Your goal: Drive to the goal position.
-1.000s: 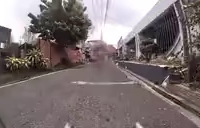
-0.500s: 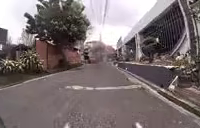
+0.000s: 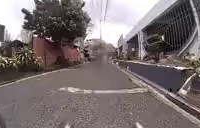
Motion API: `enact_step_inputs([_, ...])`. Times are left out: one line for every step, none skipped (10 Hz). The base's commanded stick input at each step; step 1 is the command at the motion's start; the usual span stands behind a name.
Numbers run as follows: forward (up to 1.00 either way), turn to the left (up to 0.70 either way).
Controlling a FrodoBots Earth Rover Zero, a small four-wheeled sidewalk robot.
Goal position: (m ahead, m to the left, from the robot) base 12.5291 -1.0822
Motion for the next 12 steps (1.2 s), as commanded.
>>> enact_step_inputs([0.7,0.0])
enact_step_inputs([0.7,-0.01])
enact_step_inputs([0.7,-0.01])
enact_step_inputs([0.7,0.0])
enact_step_inputs([0.7,0.0])
enact_step_inputs([0.7,0.0])
enact_step_inputs([0.7,0.0])
enact_step_inputs([0.7,0.0])
enact_step_inputs([0.7,0.0])
enact_step_inputs([0.7,-0.01])
enact_step_inputs([0.7,-0.03])
enact_step_inputs([0.7,-0.12])
